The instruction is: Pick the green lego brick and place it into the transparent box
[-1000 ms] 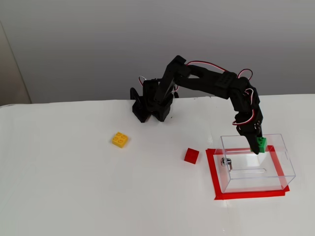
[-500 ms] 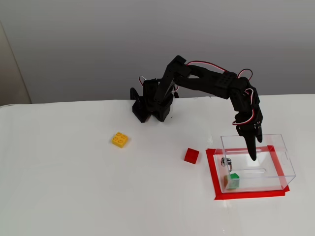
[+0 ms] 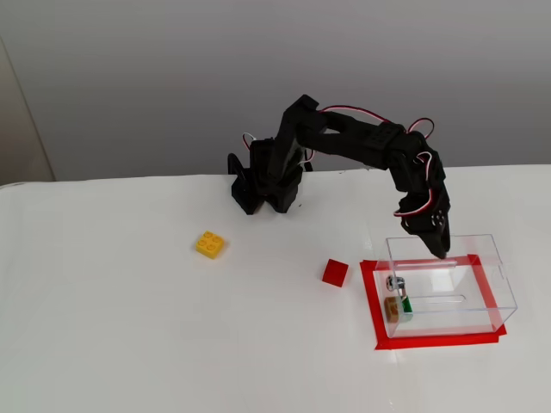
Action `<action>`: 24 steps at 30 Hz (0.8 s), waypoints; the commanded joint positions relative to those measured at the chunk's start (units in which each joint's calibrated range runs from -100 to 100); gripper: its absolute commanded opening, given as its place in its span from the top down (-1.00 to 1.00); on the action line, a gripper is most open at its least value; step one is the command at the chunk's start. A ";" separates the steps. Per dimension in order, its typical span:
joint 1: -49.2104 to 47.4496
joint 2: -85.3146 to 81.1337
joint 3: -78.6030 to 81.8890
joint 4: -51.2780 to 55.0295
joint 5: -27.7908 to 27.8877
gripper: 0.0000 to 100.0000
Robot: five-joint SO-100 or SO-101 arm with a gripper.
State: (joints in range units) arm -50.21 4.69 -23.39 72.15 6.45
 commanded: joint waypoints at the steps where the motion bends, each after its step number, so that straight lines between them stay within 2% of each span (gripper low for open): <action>1: 2.49 -7.62 2.50 0.26 -0.03 0.98; 7: 8.85 -19.16 11.45 0.26 -0.39 0.98; 11: 16.09 -29.09 14.98 0.26 -2.43 0.98; 24: 39.16 -54.46 35.69 2.17 -2.90 0.98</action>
State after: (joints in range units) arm -14.96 -45.03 9.18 74.04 3.71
